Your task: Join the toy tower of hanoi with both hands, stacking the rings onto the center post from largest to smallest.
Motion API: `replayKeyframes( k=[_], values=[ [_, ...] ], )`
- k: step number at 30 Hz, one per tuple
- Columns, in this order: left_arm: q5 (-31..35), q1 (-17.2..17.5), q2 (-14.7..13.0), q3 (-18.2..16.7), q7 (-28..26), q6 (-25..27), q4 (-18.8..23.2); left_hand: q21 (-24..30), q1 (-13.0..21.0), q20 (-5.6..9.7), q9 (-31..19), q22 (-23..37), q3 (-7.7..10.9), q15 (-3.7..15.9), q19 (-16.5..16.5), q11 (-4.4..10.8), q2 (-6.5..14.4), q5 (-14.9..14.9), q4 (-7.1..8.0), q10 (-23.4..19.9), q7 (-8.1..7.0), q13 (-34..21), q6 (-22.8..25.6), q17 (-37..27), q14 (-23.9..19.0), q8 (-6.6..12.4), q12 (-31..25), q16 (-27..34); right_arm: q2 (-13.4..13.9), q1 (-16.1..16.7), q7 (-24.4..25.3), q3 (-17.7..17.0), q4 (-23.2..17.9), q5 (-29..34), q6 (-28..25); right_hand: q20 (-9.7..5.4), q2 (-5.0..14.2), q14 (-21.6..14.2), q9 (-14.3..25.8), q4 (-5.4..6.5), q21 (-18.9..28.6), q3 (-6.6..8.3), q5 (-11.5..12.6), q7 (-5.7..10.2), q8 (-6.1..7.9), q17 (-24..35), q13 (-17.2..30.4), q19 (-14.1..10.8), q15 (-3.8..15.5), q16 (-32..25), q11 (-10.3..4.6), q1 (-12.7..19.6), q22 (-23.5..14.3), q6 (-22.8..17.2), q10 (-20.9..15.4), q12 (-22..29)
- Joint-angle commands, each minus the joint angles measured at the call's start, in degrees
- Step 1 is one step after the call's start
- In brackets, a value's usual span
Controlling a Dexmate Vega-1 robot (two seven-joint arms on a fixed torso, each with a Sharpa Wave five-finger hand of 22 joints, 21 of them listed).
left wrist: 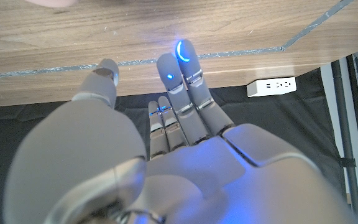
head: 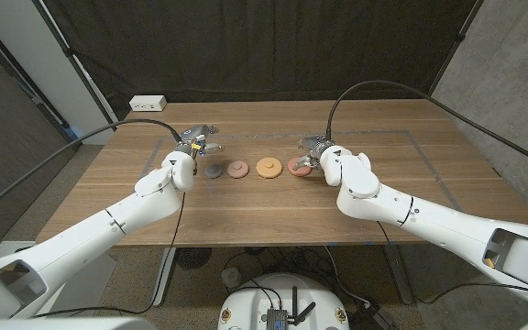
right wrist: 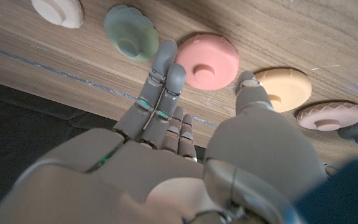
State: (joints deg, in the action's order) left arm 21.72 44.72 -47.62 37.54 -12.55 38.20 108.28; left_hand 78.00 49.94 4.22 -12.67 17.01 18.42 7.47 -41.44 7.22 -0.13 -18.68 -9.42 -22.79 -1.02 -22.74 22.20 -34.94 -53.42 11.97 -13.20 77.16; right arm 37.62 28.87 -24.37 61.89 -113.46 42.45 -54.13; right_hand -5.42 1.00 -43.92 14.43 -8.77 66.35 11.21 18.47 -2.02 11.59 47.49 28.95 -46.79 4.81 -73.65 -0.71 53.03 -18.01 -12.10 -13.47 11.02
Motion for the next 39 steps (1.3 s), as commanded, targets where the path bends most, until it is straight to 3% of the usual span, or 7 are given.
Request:
replayKeyframes(
  k=[1,39],
  values=[
    [-0.27,0.31,-0.16,-0.3,-0.34,-0.21,-0.1,0.39,0.0,7.18,-0.06,-0.18,-0.26,5.04,0.46,-0.18,0.46,-0.47,0.18,-0.42,0.0,-0.31,0.51,0.0,0.17,-0.08,0.27,0.58,-1.19,-1.94,-2.05,1.63,1.74,-0.38,-1.38,-4.82,0.08,0.28,0.0,0.24,0.63,-0.15,0.11,-0.59,-0.45,-0.08,0.0,0.07,7.66,-0.42,0.5,-0.34,0.27,1.36,0.25,0.11],
    [-0.97,0.82,-0.62,-0.53,-0.31,-0.6,0.01,1.99,-0.25,7.27,-0.13,-1.76,-0.26,5.03,0.92,-0.1,0.7,-0.59,0.24,-0.86,-0.08,-0.61,0.9,0.22,0.29,-0.01,0.35,0.94,-2.86,-7.69,-4.35,6.73,7.78,-4.93,-3.45,-5.08,0.22,0.81,-0.47,0.25,1.95,-0.38,-0.12,-1.52,0.23,-0.58,-0.13,0.82,7.7,-0.81,1.42,-0.73,1.68,1.07,1.26,0.32]
  ],
)
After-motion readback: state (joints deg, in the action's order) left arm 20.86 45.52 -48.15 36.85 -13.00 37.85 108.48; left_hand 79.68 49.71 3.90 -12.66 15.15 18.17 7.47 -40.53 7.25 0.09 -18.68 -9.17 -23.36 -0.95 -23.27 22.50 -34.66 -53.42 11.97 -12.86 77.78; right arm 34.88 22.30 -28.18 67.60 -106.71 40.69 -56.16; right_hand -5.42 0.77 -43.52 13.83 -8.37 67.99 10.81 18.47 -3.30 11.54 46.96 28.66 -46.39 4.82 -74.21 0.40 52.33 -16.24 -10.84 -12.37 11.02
